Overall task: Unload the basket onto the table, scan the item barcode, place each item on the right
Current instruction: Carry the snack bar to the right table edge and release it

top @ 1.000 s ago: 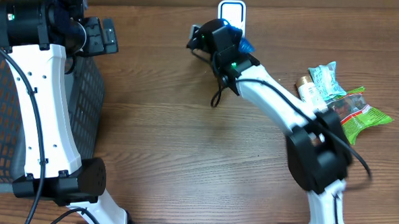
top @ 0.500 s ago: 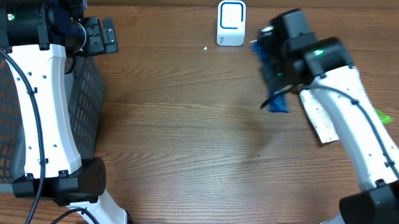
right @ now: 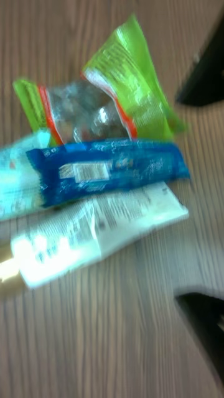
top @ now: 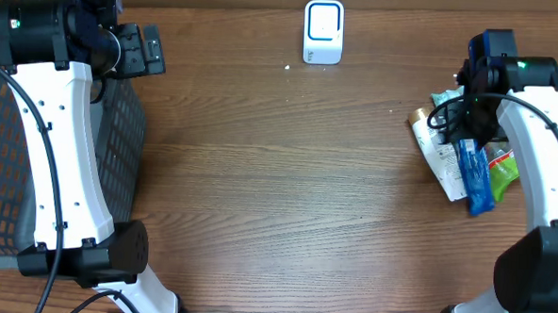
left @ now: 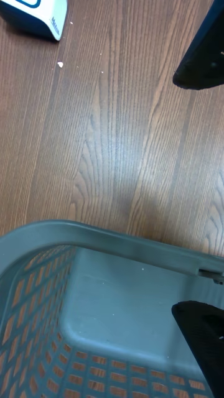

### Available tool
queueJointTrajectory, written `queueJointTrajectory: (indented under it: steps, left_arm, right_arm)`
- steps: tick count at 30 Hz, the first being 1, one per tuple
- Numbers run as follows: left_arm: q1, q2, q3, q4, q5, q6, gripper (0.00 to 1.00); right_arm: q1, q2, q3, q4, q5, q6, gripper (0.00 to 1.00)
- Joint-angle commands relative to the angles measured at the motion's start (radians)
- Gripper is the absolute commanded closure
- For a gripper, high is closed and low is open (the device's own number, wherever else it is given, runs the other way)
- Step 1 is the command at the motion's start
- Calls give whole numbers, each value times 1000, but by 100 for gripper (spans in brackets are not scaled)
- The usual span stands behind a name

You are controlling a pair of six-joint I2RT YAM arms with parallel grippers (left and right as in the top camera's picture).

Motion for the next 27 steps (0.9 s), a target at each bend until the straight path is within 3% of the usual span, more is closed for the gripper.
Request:
queueJointTrajectory:
  steps: [1, 8, 16, 23, 27]
  left_arm:
    - [-9, -23, 15, 2, 7, -7, 0]
    - [-9, -24, 15, 2, 7, -7, 1]
    - [-9, -24, 15, 2, 7, -7, 0]
    - [-9, -23, 15, 2, 7, -7, 0]
    - [-9, -23, 15, 2, 7, -7, 0]
  right_arm:
    - [31, -166, 117, -12, -284, 6, 0]
    - [79, -431, 197, -58, -908, 61, 0]
    - [79, -536, 197, -41, -752, 46, 0]
    - [80, -591, 119, 287, -576, 46, 0]
    - [79, -715, -106, 487, -452, 46, 0]
